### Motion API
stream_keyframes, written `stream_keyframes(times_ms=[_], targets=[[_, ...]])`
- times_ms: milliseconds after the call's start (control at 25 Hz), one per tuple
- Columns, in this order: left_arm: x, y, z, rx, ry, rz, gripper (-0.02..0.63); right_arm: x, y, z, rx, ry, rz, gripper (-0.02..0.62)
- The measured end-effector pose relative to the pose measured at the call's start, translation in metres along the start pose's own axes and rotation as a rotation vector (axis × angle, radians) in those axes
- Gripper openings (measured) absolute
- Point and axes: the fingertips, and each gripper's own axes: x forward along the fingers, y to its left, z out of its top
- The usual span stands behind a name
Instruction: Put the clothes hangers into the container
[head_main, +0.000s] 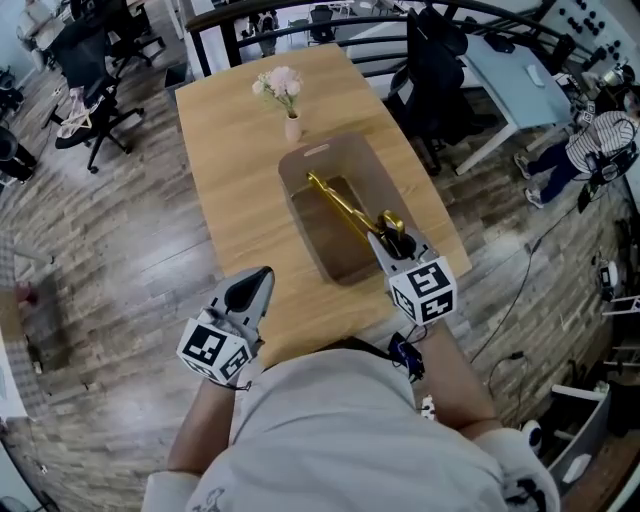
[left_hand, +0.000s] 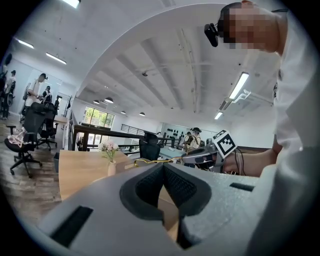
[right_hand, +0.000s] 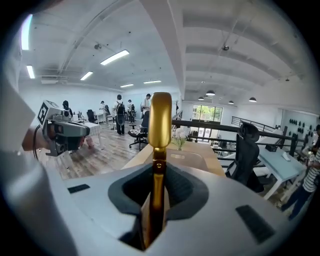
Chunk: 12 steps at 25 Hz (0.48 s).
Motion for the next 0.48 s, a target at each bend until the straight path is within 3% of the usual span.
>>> stream_keyframes(times_ms=[480], targets=[[0.040, 0.028, -0.006, -0.039, 0.018, 0.052, 0.006, 0.068, -0.009, 0.003, -0.163, 0.093, 0.115, 0.071]])
